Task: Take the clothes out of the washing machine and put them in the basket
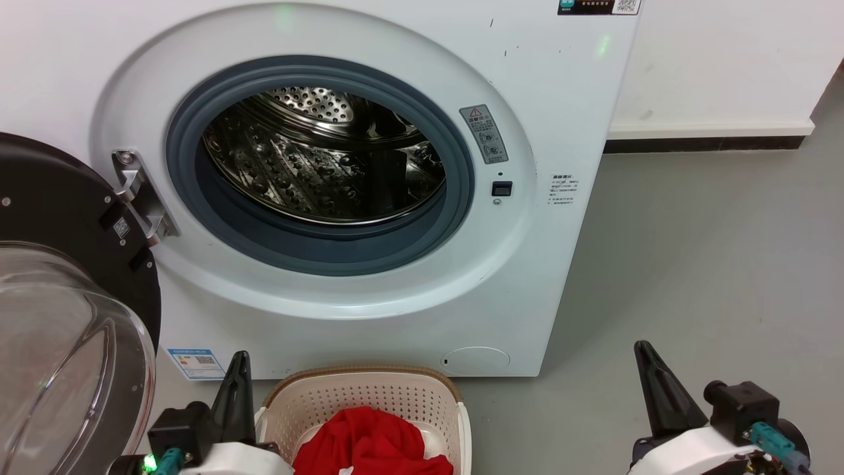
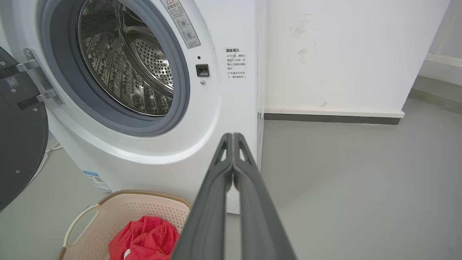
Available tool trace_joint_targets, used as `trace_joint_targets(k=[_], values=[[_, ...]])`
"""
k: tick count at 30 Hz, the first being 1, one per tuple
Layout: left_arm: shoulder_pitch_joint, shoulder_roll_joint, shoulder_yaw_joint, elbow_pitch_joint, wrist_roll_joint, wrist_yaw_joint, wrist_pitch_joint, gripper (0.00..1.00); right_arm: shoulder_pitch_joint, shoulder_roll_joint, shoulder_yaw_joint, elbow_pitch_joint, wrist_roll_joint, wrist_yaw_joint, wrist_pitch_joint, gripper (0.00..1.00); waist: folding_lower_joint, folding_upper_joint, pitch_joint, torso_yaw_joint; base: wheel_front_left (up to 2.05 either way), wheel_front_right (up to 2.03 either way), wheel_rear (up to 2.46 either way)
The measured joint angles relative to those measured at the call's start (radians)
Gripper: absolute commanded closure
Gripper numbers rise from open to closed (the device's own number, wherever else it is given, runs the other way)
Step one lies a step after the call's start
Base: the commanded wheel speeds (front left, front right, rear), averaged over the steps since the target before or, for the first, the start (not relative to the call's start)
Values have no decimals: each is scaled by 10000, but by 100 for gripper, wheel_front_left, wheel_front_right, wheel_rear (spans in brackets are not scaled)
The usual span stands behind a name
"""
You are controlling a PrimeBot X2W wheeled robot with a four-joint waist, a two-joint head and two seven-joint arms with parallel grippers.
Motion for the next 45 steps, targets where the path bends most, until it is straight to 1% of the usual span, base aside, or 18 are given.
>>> trace_joint_targets(k=[10,20,33,45], values=[[-126,-36,138,71,-2046,-169,441,100,-112,-100,-90,190,2243,0,267,100,0,0,22,22,0,0,0],[-266,-65,244,151,-3827,-301,813,100,-257,-174,-192,309,4155,0,510,100,0,0,46,43,0,0,0],[-510,-100,439,284,-5873,-489,1310,100,-463,-236,-332,445,6282,-2,798,100,0,0,77,71,0,0,0],[-686,-115,569,401,-7507,-640,1703,100,-678,-268,-487,558,8025,-2,1051,100,0,0,104,97,0,0,0]])
